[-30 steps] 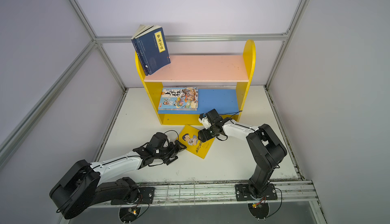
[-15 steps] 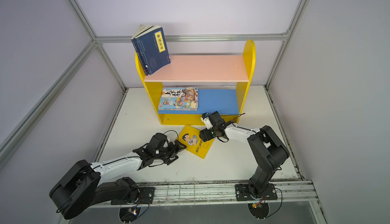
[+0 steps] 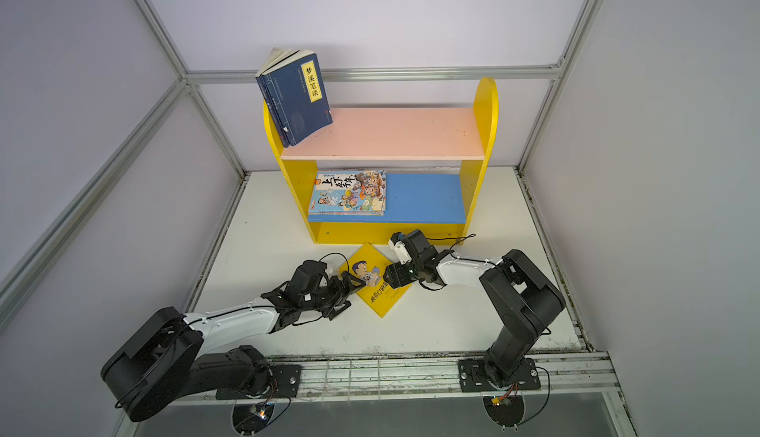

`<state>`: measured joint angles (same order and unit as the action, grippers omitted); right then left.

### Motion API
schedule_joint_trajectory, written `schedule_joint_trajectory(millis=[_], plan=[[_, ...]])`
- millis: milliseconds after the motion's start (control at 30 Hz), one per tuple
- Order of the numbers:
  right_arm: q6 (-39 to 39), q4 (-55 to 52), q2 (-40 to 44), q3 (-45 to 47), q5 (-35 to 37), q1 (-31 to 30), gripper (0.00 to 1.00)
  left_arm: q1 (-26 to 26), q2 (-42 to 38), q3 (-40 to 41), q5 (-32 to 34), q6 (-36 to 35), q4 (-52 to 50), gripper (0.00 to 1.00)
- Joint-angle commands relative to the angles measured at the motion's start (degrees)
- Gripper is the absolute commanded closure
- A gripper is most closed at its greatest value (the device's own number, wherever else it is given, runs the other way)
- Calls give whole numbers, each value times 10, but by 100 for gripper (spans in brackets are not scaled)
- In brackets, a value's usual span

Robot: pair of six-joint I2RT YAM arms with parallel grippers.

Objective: Stacking books/files
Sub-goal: Rotate the book at the center of the table, then pick up the book from the center of the table.

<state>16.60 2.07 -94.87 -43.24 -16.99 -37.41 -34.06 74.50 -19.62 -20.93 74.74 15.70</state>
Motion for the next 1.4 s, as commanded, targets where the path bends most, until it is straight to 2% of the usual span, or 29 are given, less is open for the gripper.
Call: schedule_joint_trajectory(millis=[0,100,167,267,333,467,667,767,833,867,933,1000,1133,1233,1367], plan=[[60,24,2,16,-9,-16,31,-3,29,16,19,6,-37,5],[88,42,1,33,-14,-27,37,-8,53,24,19,13,-8,6],[107,57,-2,44,-28,-30,48,-10,67,30,18,18,13,6],[144,105,-14,66,-59,-31,72,-14,85,40,20,29,48,7],[166,137,-27,78,-71,-32,82,-16,96,49,20,40,81,9],[180,161,-48,88,-74,-40,85,-20,106,61,20,50,120,13],[181,148,-43,85,-65,-46,85,-21,86,60,30,47,100,27],[174,128,-33,79,-61,-46,80,-21,60,52,48,37,48,45],[170,107,-21,76,-55,-45,69,-22,36,44,59,23,-2,55],[168,98,-13,74,-51,-45,60,-21,23,39,65,14,-27,62],[163,63,9,68,-31,-46,41,-22,-7,28,80,-6,-77,82],[152,8,38,56,-2,-46,32,-25,-42,18,97,-25,-126,100],[125,-98,117,23,56,-46,19,-44,-130,-10,146,-73,-218,100],[105,-170,186,-8,98,-45,12,-84,-204,-50,210,-114,-302,100],[87,-251,281,-61,149,-46,4,-131,-257,-99,266,-157,-358,100]])
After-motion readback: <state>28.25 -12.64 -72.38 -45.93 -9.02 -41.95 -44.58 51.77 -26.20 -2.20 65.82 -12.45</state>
